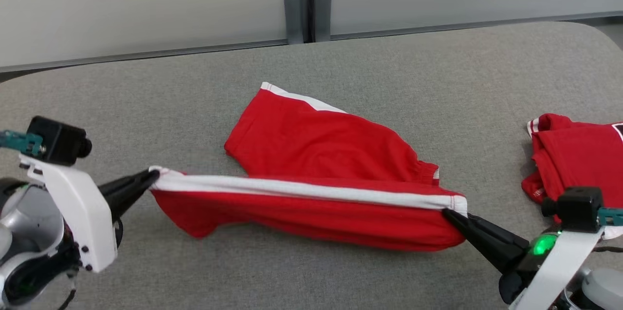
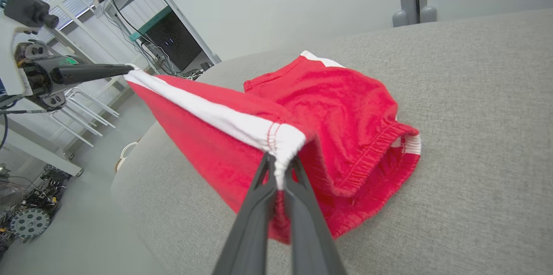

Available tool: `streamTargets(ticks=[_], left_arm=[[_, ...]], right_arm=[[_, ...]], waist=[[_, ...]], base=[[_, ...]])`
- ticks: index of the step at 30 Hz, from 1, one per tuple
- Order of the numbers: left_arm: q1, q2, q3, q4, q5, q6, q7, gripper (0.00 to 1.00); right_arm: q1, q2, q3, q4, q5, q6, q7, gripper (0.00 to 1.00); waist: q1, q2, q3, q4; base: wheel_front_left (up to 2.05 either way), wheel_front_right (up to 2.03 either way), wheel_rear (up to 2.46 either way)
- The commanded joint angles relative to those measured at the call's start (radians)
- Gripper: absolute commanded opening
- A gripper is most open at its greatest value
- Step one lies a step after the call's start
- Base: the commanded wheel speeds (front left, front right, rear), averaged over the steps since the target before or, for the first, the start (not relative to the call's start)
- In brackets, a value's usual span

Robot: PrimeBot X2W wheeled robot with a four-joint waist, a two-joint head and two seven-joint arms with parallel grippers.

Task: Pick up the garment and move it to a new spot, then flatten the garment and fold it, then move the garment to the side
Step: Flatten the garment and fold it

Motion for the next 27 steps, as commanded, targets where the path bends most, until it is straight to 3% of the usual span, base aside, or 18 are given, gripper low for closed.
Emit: streamTargets(ticks=[1, 11, 18, 27], left_arm=[[-0.033, -0.02, 0.007, 0.029, 0.016, -0.012, 0.001, 0.0], [-0.284, -0.186, 0.021, 0.424, 0.125, -0.13, -0.031, 0.0], [-0.409, -0.242, 0.015, 0.594, 0.166, -0.193, -0.022, 0.0], [-0.543, -0.306, -0.012, 0.74, 0.21, -0.239, 0.006, 0.0]], right_arm=[[0.006, 0.013, -0.018, 0.015, -0.003, 0.0, -0.008, 0.0], [-0.008, 0.196, -0.167, 0.12, -0.072, 0.0, -0.02, 0.0], [-0.002, 0.299, -0.273, 0.134, -0.134, 0.0, -0.02, 0.0], [-0.038, 0.365, -0.294, 0.161, -0.174, 0.0, -0.02, 0.0]], waist=[[0.0001, -0.0001, 0.027, -0.022], [0.0001, -0.0001, 0.179, -0.13], [0.0001, -0.0001, 0.267, -0.193], [0.0001, -0.0001, 0.345, -0.251]], base=[[0.0, 0.0, 0.0], [0.0, 0.0, 0.0], [0.0, 0.0, 0.0], [0.0, 0.0, 0.0]])
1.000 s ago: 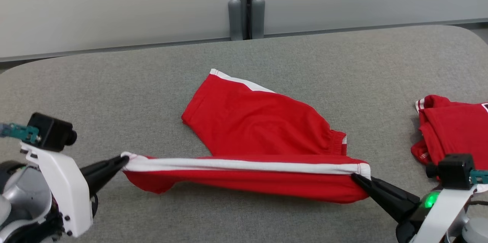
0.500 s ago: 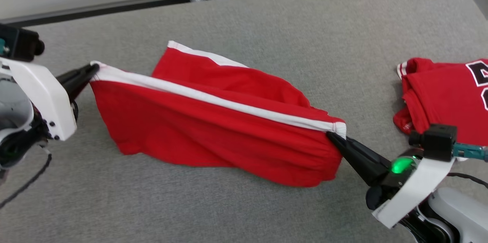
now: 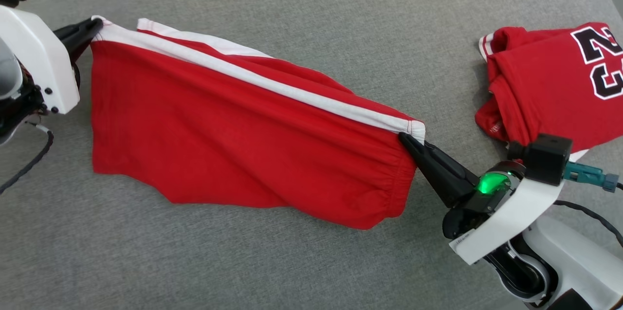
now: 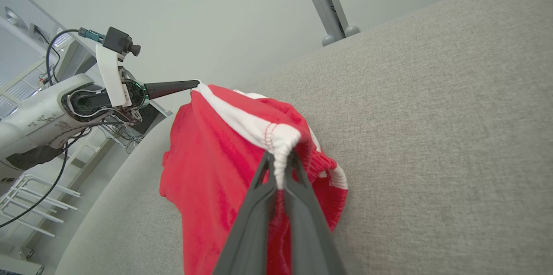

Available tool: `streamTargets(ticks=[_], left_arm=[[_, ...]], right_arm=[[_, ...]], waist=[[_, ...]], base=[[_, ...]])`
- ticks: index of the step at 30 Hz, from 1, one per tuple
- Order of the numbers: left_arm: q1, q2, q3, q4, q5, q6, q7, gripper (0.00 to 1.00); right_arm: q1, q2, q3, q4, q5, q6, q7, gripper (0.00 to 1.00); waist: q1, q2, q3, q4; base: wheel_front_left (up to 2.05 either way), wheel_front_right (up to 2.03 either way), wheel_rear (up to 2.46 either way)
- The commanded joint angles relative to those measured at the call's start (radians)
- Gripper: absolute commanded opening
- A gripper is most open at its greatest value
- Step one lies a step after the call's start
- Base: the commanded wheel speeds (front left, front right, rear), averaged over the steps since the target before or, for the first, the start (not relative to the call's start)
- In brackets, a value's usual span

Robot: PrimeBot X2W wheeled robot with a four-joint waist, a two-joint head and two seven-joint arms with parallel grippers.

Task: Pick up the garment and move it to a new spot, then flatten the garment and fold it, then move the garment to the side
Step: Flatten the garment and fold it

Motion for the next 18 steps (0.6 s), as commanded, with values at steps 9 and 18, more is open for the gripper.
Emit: streamTargets(ticks=[9, 18], left_arm=[[-0.074, -0.031, -0.028, 0.106, 0.015, -0.021, 0.027, 0.0], [-0.095, -0.076, -0.065, 0.151, -0.02, -0.03, 0.028, 1.0]], right_arm=[[-0.05, 0.044, 0.022, 0.046, -0.028, 0.0, -0.007, 0.0], [-0.09, 0.082, 0.056, 0.118, -0.012, 0.0, -0.006, 0.35]], waist=[[0.0, -0.0001, 0.054, -0.048], [0.0, -0.0001, 0.052, -0.038]], base=[[0.0, 0.0, 0.0], [0.0, 0.0, 0.0]])
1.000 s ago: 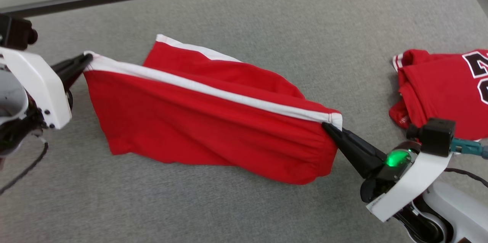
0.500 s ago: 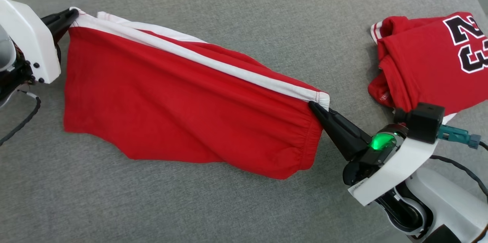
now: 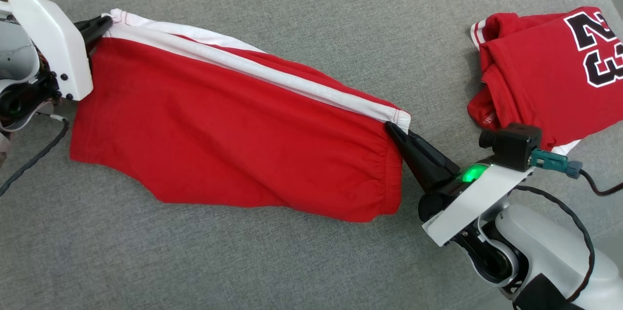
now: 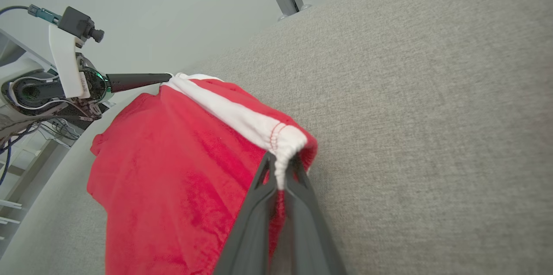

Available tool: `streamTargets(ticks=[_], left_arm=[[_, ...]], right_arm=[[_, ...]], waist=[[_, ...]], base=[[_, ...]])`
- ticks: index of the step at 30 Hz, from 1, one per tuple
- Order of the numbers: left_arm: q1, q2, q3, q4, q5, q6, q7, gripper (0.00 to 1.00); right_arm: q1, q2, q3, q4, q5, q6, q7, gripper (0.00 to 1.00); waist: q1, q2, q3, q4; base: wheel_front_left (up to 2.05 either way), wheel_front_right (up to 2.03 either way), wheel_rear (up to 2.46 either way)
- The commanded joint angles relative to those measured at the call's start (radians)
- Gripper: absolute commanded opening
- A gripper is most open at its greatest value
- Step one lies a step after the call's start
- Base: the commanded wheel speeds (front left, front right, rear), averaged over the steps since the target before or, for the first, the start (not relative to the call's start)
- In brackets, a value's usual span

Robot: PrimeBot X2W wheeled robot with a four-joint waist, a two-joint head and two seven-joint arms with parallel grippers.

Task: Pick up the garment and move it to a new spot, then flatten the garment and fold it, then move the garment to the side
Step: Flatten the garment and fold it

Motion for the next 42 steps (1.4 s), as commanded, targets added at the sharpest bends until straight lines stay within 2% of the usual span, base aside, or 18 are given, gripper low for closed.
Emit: streamTargets(ticks=[1, 2, 3, 10, 16, 20, 27, 28, 30, 31, 36, 42], left_arm=[[-0.015, -0.002, -0.005, 0.003, -0.011, -0.004, -0.005, 1.0], [-0.015, -0.005, -0.009, 0.0, -0.017, -0.004, -0.008, 1.0], [-0.014, -0.008, -0.011, -0.004, -0.025, -0.004, -0.012, 1.0], [0.015, 0.021, -0.04, -0.029, -0.085, -0.004, 0.005, 1.0], [0.062, 0.064, -0.072, -0.024, -0.175, -0.004, 0.157, 1.0], [0.087, 0.088, -0.073, -0.022, -0.221, -0.004, 0.22, 1.0], [0.131, 0.078, -0.057, -0.039, -0.341, -0.001, 0.339, 1.0], [0.131, 0.078, -0.058, -0.047, -0.349, -0.001, 0.35, 0.97], [0.13, 0.083, -0.057, -0.059, -0.353, 0.001, 0.358, 0.4], [0.131, 0.085, -0.057, -0.063, -0.35, 0.001, 0.357, 0.0], [0.137, 0.085, -0.057, -0.072, -0.341, 0.0, 0.336, 0.0], [0.183, 0.083, -0.07, -0.106, -0.359, -0.002, 0.343, 0.0]], right_arm=[[-0.011, -0.001, 0.009, 0.016, 0.013, 0.0, -0.006, 0.49], [-0.013, -0.001, 0.016, 0.026, 0.019, 0.0, -0.005, 0.91], [-0.016, -0.002, 0.022, 0.033, 0.026, 0.0, -0.003, 1.0], [-0.015, -0.017, 0.048, 0.068, 0.068, 0.0, 0.007, 1.0], [0.019, -0.058, 0.052, 0.061, 0.09, 0.0, 0.026, 1.0], [0.043, -0.094, 0.035, 0.036, 0.089, 0.0, 0.025, 1.0], [0.094, -0.118, -0.042, 0.018, 0.066, 0.0, 0.009, 1.0], [0.102, -0.116, -0.051, 0.018, 0.063, 0.0, 0.007, 1.0], [0.115, -0.11, -0.064, 0.019, 0.057, 0.0, 0.005, 1.0], [0.121, -0.107, -0.069, 0.021, 0.052, 0.0, 0.005, 1.0], [0.138, -0.093, -0.089, 0.025, 0.044, 0.0, 0.004, 1.0], [0.161, -0.101, -0.113, 0.033, 0.028, 0.0, 0.016, 1.0]], waist=[[0.0, 0.0, -0.006, 0.007], [0.0, 0.0, -0.01, 0.01], [0.0, 0.0, -0.014, 0.012], [0.0, 0.0, -0.059, 0.019], [0.0, 0.0, -0.095, 0.005], [0.0, 0.0, -0.096, -0.015], [0.0, 0.0, -0.086, -0.045], [0.0, 0.0, -0.085, -0.045], [0.0, 0.0, -0.087, -0.046], [0.0, 0.0, -0.089, -0.045], [0.0, 0.0, -0.11, -0.033], [0.0, 0.0, -0.183, 0.028]], base=[[0.0, 0.0, 0.0], [0.0, 0.0, 0.0], [0.0, 0.0, 0.0], [0.0, 0.0, 0.0], [0.0, 0.0, 0.0], [0.0, 0.0, 0.0], [0.0, 0.0, 0.0], [0.0, 0.0, 0.0], [0.0, 0.0, 0.0], [0.0, 0.0, 0.0], [0.0, 0.0, 0.0], [0.0, 0.0, 0.0]])
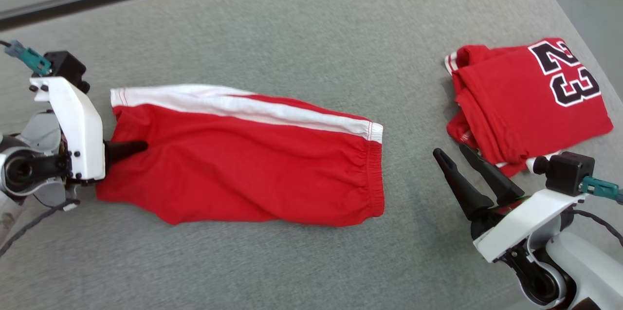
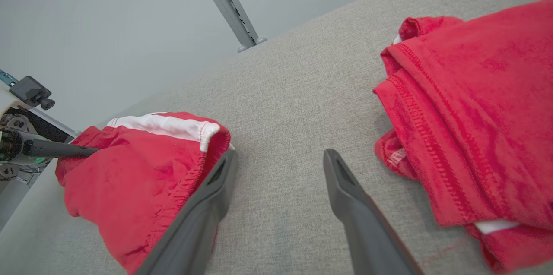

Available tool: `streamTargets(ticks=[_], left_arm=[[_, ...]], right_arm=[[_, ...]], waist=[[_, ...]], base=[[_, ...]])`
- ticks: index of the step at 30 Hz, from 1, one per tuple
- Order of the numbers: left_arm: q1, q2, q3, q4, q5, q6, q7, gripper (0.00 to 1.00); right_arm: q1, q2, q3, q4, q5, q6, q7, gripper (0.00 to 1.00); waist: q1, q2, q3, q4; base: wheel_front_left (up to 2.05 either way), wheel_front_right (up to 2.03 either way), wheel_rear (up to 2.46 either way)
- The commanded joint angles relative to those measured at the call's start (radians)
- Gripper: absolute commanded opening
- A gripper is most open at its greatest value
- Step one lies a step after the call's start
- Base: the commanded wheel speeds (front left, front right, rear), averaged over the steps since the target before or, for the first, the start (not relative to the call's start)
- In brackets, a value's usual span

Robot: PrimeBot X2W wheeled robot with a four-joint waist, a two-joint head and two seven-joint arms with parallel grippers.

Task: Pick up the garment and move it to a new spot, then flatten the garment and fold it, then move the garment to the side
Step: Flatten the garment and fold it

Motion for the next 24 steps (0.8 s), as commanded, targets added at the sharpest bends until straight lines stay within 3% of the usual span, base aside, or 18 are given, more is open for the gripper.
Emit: streamTargets(ticks=[1, 8, 17, 19, 24], left_arm=[[0.017, 0.007, -0.003, -0.006, -0.002, 0.0, 0.002, 0.0], [0.082, 0.027, -0.013, -0.061, -0.002, 0.017, -0.024, 0.0], [0.199, 0.072, -0.002, -0.136, -0.034, 0.096, -0.084, 0.0], [0.214, 0.072, 0.0, -0.125, -0.031, 0.099, -0.102, 0.98], [0.238, 0.065, -0.011, -0.084, -0.029, 0.109, -0.109, 1.0]], right_arm=[[0.013, -0.008, -0.008, 0.002, -0.007, 0.0, 0.007, 1.0], [0.057, -0.025, -0.048, 0.009, -0.018, 0.0, 0.035, 1.0], [0.112, -0.022, -0.117, -0.007, -0.061, 0.0, 0.084, 1.0], [0.118, -0.019, -0.13, -0.014, -0.07, 0.0, 0.096, 1.0], [0.129, -0.012, -0.162, -0.031, -0.095, 0.0, 0.123, 1.0]], waist=[[0.0, 0.0, -0.044, 0.041], [0.0, 0.0, -0.129, 0.123], [0.0, 0.0, -0.165, 0.173], [0.0, 0.0, -0.166, 0.176], [0.0, 0.0, -0.174, 0.182]], base=[[0.0, 0.0, 0.0], [0.0, 0.0, 0.0], [0.0, 0.0, 0.0], [0.0, 0.0, 0.0], [0.0, 0.0, 0.0]])
